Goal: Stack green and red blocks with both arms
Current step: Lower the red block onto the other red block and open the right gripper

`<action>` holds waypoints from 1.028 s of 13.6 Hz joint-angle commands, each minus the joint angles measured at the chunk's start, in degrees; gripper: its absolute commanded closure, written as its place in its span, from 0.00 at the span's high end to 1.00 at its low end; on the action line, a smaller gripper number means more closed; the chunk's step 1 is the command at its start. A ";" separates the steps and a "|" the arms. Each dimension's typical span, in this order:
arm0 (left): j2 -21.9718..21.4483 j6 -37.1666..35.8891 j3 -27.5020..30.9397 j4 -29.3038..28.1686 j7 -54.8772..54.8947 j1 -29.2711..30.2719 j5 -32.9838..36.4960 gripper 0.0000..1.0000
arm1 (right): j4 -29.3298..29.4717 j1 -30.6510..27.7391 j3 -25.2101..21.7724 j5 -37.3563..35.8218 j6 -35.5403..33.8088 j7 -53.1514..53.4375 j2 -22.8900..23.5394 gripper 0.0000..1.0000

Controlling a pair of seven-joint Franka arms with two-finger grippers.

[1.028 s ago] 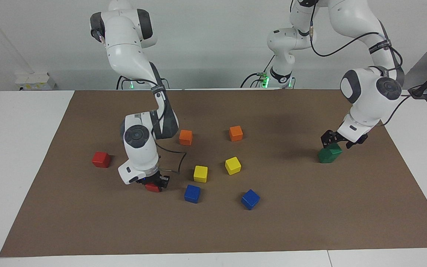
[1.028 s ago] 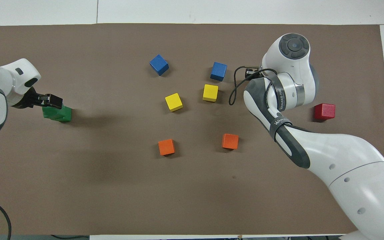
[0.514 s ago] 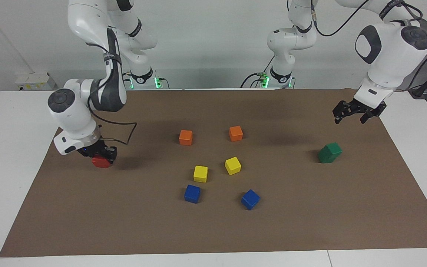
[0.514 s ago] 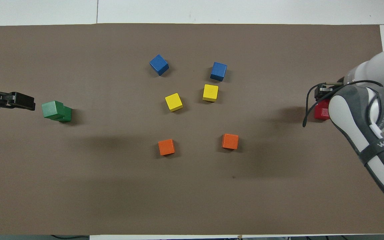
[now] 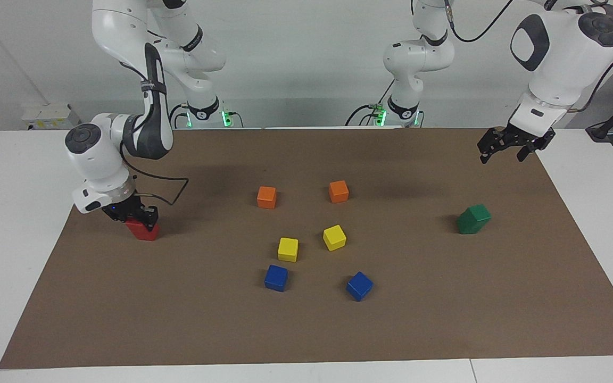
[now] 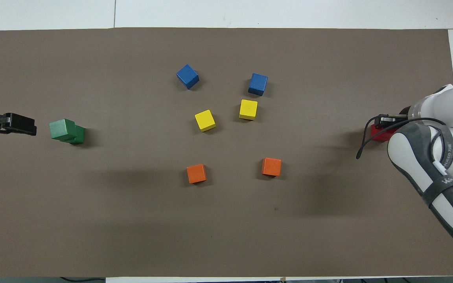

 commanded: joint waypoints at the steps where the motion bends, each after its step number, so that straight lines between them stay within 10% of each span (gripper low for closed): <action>1: -0.67 0.84 0.65 -0.73 -0.69 -0.76 -0.84 1.00 | -0.92 -0.62 0.46 0.85 1.01 -1.14 -0.36 0.00; 3: -0.49 1.37 0.65 -0.82 -0.77 -1.72 -0.84 1.00 | -1.27 -0.79 0.55 1.11 1.10 -0.79 -0.45 0.06; 4: -0.75 1.28 0.65 -1.08 -0.69 -1.82 -0.84 1.00 | -1.36 -0.97 0.46 1.90 1.18 -0.79 -0.45 0.99; 8: -0.49 0.84 0.65 -0.29 -0.77 -1.91 -0.84 1.00 | 0.21 -0.97 0.46 2.00 -3.36 -1.67 -1.06 1.00; 14: -0.49 -4.15 -0.14 5.23 -0.77 -1.03 -0.84 1.00 | 13.40 2.80 0.63 1.20 -29.29 -2.11 -9.21 1.00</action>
